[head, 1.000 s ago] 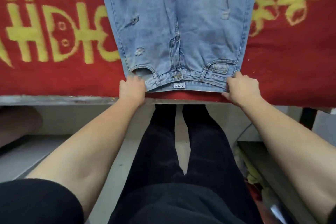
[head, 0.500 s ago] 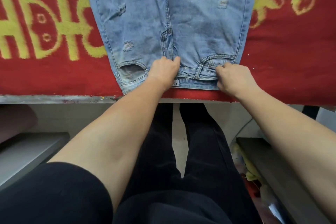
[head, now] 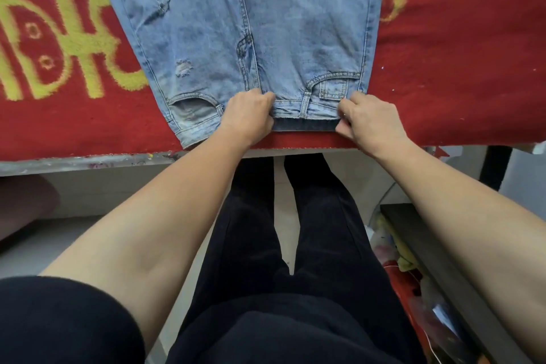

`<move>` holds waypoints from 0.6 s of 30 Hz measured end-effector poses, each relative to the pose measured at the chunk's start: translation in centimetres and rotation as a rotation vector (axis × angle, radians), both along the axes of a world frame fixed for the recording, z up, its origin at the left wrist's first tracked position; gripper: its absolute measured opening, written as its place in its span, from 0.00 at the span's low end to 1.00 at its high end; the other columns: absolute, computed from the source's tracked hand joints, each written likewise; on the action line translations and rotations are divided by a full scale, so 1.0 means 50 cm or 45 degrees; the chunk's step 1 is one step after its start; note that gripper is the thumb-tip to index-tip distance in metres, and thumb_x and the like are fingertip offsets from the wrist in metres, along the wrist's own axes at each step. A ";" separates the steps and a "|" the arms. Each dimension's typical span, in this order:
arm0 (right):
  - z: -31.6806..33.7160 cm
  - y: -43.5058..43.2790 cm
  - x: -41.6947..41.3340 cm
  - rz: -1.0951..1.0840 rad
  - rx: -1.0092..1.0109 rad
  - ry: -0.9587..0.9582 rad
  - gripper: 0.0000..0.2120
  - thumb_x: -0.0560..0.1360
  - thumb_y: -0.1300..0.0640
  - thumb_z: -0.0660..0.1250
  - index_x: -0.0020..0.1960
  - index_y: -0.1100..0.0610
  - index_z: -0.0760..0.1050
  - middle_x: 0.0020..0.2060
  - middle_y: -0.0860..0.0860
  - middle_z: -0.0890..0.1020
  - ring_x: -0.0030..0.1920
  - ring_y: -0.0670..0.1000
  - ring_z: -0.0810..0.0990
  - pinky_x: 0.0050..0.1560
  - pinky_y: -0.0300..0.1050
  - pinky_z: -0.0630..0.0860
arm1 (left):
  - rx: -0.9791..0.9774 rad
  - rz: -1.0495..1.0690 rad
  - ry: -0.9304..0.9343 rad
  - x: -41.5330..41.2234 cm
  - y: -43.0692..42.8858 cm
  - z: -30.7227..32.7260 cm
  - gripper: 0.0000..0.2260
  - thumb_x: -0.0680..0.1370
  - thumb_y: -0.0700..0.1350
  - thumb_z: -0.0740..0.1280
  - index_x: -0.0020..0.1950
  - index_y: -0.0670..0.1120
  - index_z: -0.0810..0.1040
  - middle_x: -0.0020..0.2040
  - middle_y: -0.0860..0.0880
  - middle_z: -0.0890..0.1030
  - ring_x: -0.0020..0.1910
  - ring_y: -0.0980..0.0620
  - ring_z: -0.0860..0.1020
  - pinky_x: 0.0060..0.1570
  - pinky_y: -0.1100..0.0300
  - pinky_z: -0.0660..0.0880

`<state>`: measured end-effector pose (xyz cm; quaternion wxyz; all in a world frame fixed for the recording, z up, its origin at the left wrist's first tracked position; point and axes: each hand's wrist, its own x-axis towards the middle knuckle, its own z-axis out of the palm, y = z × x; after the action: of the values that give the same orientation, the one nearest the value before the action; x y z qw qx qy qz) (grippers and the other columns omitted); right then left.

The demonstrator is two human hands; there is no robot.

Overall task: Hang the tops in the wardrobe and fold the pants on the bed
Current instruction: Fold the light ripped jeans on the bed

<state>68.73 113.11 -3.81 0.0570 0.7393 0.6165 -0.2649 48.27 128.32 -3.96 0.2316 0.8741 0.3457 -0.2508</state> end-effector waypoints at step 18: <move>-0.007 0.233 0.192 -1.249 -0.050 0.334 0.19 0.76 0.43 0.61 0.62 0.50 0.76 0.58 0.50 0.81 0.61 0.54 0.78 0.61 0.47 0.73 | -0.191 0.507 -0.159 0.206 -0.041 -0.001 0.13 0.77 0.58 0.63 0.45 0.48 0.74 0.45 0.48 0.79 0.46 0.44 0.77 0.46 0.50 0.74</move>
<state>78.32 124.78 -4.14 -0.1383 0.9010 0.1936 -0.3627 58.58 126.28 -4.00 0.3620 0.7826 0.4768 -0.1705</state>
